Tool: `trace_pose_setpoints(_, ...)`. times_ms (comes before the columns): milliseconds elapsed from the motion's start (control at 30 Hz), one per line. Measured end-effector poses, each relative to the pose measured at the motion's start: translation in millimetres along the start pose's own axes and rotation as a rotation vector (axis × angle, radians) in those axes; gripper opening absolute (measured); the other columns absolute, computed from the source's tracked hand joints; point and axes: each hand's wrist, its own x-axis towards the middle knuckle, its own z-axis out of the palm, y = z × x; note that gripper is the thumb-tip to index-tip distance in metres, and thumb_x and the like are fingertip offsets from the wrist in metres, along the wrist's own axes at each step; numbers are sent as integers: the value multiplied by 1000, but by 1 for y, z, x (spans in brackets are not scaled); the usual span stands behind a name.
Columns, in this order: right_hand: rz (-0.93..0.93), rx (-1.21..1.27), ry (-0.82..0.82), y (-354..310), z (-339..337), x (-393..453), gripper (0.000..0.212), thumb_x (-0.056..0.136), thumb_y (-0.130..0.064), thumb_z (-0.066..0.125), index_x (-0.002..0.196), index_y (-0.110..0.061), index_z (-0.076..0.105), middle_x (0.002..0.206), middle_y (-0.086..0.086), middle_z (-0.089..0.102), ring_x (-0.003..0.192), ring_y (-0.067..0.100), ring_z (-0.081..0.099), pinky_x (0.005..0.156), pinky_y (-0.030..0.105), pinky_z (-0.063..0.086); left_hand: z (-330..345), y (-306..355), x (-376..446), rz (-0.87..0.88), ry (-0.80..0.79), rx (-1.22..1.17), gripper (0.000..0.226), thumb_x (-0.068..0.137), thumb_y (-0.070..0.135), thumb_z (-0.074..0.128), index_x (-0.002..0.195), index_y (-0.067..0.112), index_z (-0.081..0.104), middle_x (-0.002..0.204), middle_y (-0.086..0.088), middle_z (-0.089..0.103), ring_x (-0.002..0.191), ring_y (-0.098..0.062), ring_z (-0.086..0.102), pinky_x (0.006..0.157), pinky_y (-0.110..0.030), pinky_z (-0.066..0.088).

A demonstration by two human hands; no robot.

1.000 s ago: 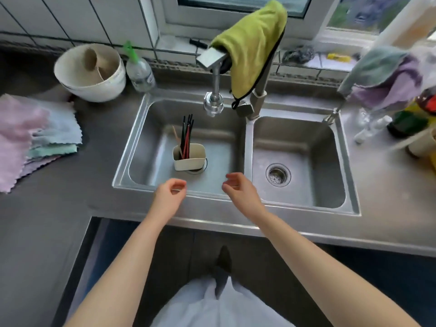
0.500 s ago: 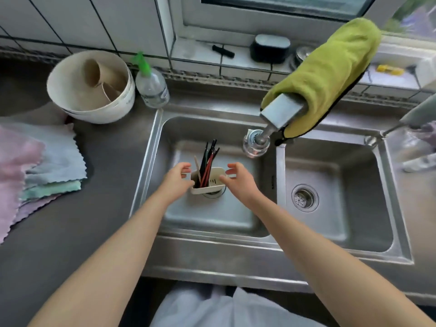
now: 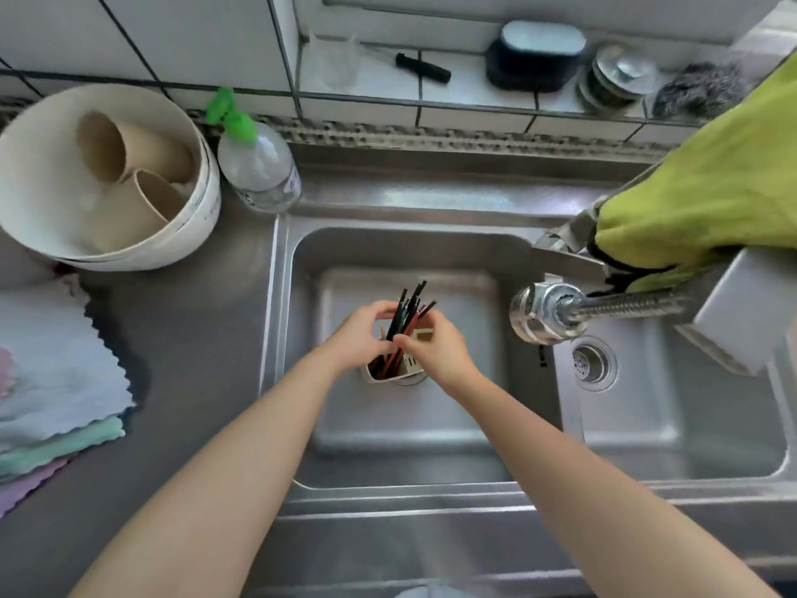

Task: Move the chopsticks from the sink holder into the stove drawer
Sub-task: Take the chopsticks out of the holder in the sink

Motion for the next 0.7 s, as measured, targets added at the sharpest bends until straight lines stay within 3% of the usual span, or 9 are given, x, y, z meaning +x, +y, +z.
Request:
trace_pose_setpoints(67, 0, -4, 25, 1, 2, 4, 33, 80, -18, 70, 111, -12, 60, 109, 3, 66, 103, 18, 60, 89, 30, 48, 0, -3, 5, 44, 3, 51, 49, 78, 4, 75, 122, 23, 64, 120, 10, 69, 115, -1, 58, 89, -4, 38)
trace_pose_setpoints(100, -8, -16, 34, 1, 2, 5, 31, 82, -19, 69, 110, -11, 61, 108, 4, 67, 102, 19, 61, 90, 32, 48, 0, -4, 7, 54, 17, 64, 45, 77, 6, 76, 118, 24, 67, 117, 9, 71, 112, -4, 60, 87, -5, 39)
trace_pose_setpoints(200, -29, -58, 42, 1, 3, 9, 28, 84, -20, 68, 110, -11, 64, 106, 5, 69, 100, 20, 63, 91, 34, 49, -1, -6, 9, 54, 81, 68, 34, 76, 10, 78, 107, 21, 70, 107, 0, 74, 101, -17, 64, 92, -28, 47)
trace_pose_setpoints(333, -38, -71, 37, 4, 7, 7, 23, 84, -18, 68, 104, -8, 63, 101, 7, 70, 95, 22, 64, 85, 31, 49, -3, -6, 4, 41, 94, -13, 27, 76, 11, 81, 100, 13, 72, 99, -11, 76, 99, -28, 70, 94, -42, 54)
trace_pose_setpoints(433, -48, -81, 3, 6, 9, 7, 18, 83, -17, 68, 94, -11, 55, 95, 9, 69, 89, 26, 65, 81, 36, 51, -3, -10, 2, 14, 104, -40, 17, 75, 11, 82, 82, 21, 71, 83, -2, 75, 80, -18, 69, 81, -34, 54)
trace_pose_setpoints(500, -73, -103, -30, 9, 9, 8, 17, 82, -17, 67, 92, -17, 53, 90, 7, 68, 82, 25, 63, 74, 32, 50, -2, -12, 0, 3, 106, -57, 26, 76, 10, 81, 70, 29, 65, 71, 8, 68, 68, -7, 61, 75, -27, 48)
trace_pose_setpoints(600, -85, -94, -27, 14, 10, 7, 18, 80, -15, 69, 85, -19, 52, 77, -1, 58, 71, 18, 53, 61, 21, 42, 0, -16, -3, 2, 88, -71, 25, 77, 10, 81, 70, 28, 64, 70, 6, 65, 68, -10, 58, 73, -26, 46)
trace_pose_setpoints(700, -109, -73, -50, 18, 12, 6, 18, 80, -13, 69, 80, -18, 51, 76, -2, 53, 71, 15, 49, 61, 22, 39, 2, -20, -5, 4, 67, -62, 15, 76, 9, 79, 77, 18, 67, 73, 1, 64, 71, -15, 58, 73, -29, 46)
